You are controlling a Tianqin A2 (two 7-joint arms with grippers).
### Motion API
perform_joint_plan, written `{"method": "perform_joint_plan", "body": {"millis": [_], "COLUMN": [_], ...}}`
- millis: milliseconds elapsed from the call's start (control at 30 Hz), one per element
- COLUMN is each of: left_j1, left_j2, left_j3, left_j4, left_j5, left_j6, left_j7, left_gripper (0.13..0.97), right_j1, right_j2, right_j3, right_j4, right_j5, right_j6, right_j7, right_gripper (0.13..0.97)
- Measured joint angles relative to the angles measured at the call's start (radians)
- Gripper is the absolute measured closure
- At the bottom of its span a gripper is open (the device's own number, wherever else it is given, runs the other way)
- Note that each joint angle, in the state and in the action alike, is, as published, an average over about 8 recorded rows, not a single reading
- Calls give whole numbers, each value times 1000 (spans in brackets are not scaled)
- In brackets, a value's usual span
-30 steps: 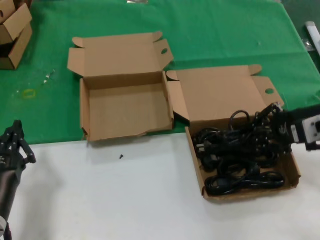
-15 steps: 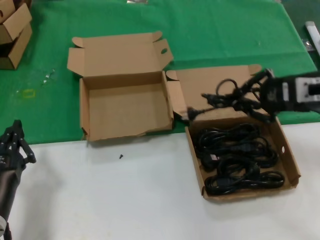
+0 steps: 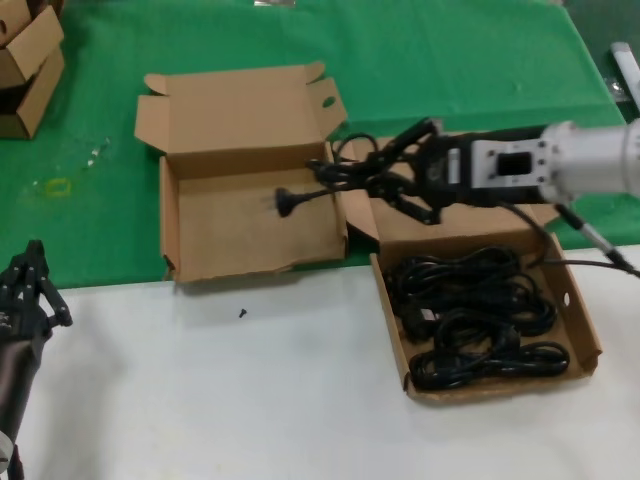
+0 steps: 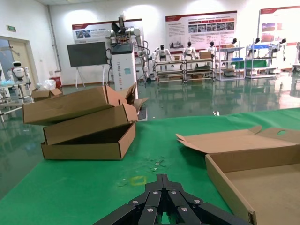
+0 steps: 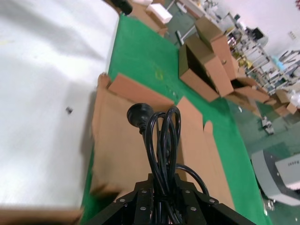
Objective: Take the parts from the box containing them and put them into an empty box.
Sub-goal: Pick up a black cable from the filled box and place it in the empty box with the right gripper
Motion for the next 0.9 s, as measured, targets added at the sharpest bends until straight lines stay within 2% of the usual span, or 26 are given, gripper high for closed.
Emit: {"method": "perform_joint_plan", "body": {"millis": [633, 900], "left_j1": [0, 0], "left_j2": [0, 0], "left_j3": [0, 0], "left_j4": [0, 0], "left_j5": [0, 0], "left_j6": [0, 0], "left_j7": [0, 0], "left_gripper": [954, 954], "right_j1": [95, 145], "right_j2": [-275, -373], "right_j3": [-80, -81], "right_j4": [-220, -395], "right_j5": [-48, -45], "right_j6": [123, 175], "right_j7": [-76, -191], "right_gripper": [876, 876]}}
